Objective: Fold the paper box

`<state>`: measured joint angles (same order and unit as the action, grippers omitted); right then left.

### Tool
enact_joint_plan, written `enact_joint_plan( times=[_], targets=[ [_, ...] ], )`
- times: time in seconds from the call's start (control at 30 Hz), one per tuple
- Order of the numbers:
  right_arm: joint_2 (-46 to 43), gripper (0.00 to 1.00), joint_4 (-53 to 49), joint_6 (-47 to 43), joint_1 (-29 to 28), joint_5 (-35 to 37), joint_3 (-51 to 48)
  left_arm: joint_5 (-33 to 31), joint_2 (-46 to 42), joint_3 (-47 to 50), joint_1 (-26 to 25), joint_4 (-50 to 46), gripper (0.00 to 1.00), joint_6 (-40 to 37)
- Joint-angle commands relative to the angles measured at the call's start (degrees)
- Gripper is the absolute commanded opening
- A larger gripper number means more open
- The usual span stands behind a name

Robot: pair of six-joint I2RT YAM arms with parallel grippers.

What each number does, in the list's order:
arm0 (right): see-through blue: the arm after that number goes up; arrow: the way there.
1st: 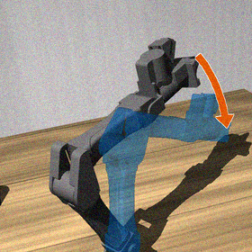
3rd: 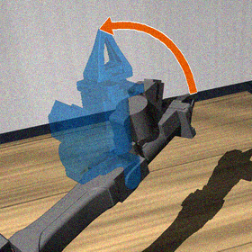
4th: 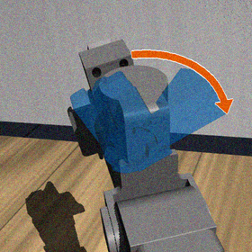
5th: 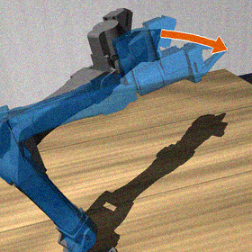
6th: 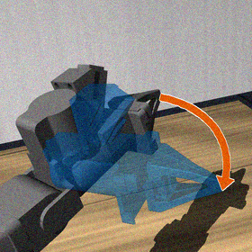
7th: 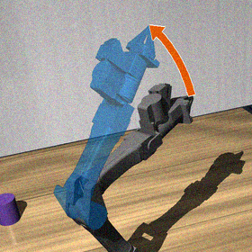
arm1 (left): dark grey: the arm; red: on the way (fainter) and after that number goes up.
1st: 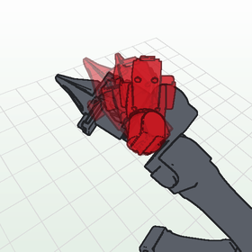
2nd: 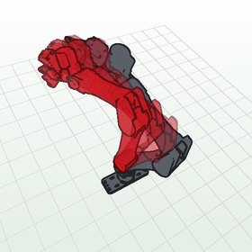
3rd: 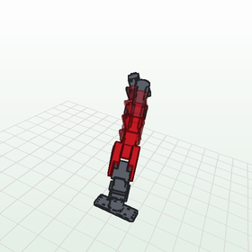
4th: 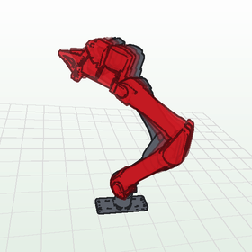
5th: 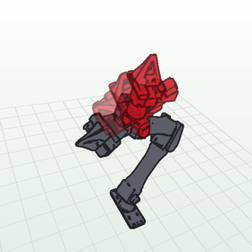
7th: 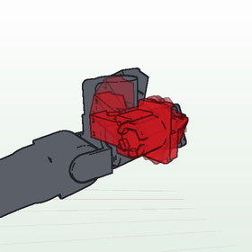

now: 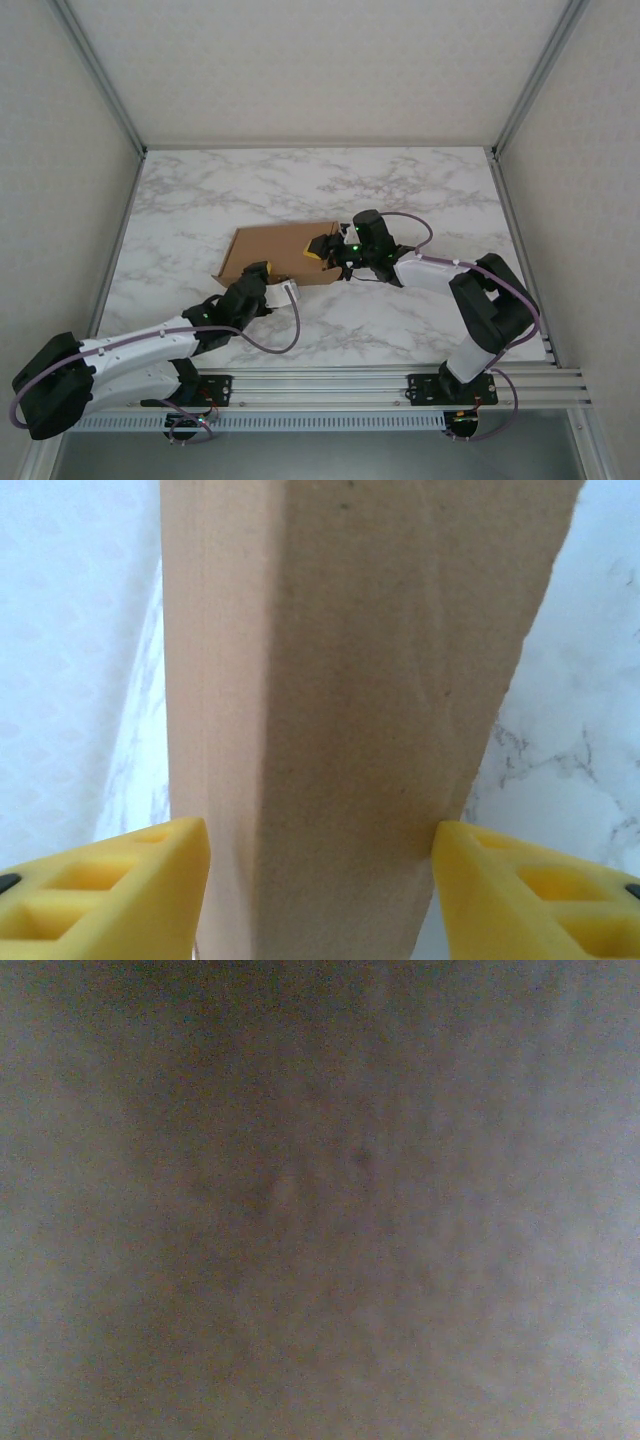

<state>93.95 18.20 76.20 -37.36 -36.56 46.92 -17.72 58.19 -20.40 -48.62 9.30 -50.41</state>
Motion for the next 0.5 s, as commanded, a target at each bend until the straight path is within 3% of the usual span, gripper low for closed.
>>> enact_joint_plan(
  times=[0.0,0.27,0.47],
  targets=[
    [-2.97,0.53,-0.05,2.31,-0.20,-5.28,1.35,-4.49,-0.54,1.43,-0.24,4.43,0.61,-5.60],
    [-4.33,0.53,6.39,8.15,-0.17,-6.78,-0.85,-6.38,1.59,2.66,-0.25,9.36,0.66,-12.07],
    [-6.78,0.54,4.30,8.13,-0.27,-6.51,0.29,-8.05,4.35,1.29,-0.25,12.57,0.69,-12.41]
  ],
)
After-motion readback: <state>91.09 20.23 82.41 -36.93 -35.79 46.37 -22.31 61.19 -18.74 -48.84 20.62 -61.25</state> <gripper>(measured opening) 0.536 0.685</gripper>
